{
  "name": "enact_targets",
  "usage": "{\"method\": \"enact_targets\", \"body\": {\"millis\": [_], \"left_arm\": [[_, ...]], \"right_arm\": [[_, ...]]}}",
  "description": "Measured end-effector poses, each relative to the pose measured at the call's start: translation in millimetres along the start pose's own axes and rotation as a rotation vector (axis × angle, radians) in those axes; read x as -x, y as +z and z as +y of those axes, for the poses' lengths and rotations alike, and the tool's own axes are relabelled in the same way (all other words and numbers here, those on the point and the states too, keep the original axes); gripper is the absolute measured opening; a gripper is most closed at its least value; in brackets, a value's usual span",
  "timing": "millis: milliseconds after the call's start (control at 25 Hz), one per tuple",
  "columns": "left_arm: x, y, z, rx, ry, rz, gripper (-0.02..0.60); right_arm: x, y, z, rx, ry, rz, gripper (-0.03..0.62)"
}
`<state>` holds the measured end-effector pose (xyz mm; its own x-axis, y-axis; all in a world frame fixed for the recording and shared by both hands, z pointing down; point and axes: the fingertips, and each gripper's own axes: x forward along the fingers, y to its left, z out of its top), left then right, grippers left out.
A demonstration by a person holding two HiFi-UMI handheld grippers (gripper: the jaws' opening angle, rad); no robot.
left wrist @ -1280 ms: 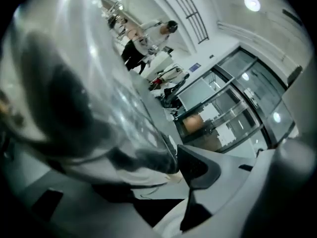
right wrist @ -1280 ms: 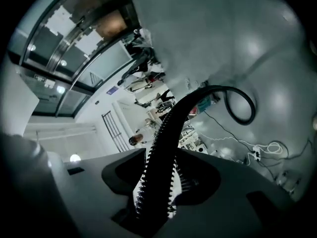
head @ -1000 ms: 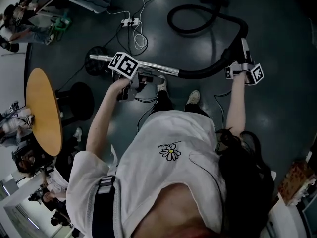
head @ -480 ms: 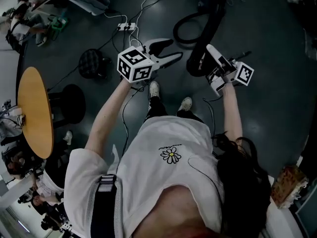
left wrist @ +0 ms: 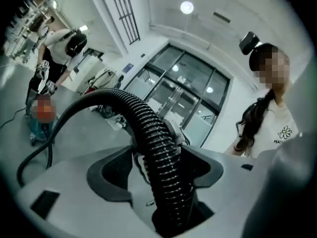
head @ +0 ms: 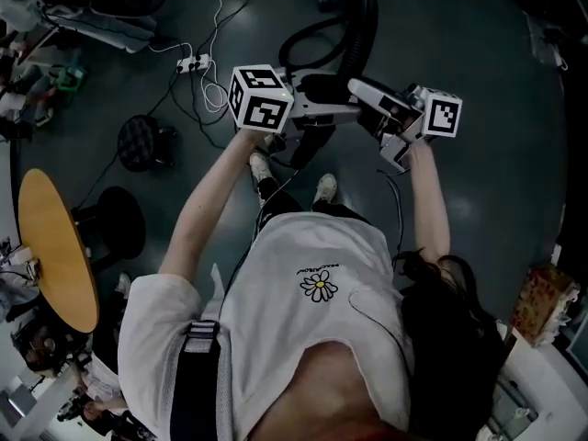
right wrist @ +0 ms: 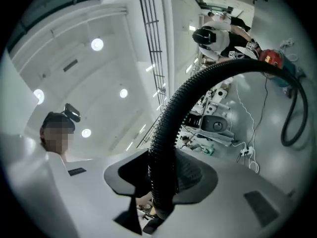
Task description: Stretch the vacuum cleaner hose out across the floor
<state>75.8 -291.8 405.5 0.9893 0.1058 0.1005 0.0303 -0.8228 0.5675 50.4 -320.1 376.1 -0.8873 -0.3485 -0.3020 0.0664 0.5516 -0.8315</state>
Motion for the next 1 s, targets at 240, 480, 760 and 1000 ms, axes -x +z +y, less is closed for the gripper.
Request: {"method": "enact_targets", "body": {"millis": [240, 480, 760, 1000], "left_arm": [[0.6, -26.7, -0.2, 0.16, 0.006, 0.124, 0.295], [6.4, -31.9, 2.6, 0.234, 0.049, -0.003, 0.291], [7.5, -21.2, -4.4, 0.237, 0.03, -0.085, 0.238], [-16.6, -44.6, -58.8, 0.215, -0.072, -0.128, 0.229]], "right_arm": [[10.8, -21.2, -16.2, -0.187, 0.022, -0.002, 0.164], [11.9, -27.3, -21.7, -0.251, 0.027, -0.013, 0.164], [6.4, -23.9, -5.1, -0.177, -0.141, 0.03, 0.164], [65.5, -51.1, 27.2, -0.29, -0.139, -0.046, 0.164]]}}
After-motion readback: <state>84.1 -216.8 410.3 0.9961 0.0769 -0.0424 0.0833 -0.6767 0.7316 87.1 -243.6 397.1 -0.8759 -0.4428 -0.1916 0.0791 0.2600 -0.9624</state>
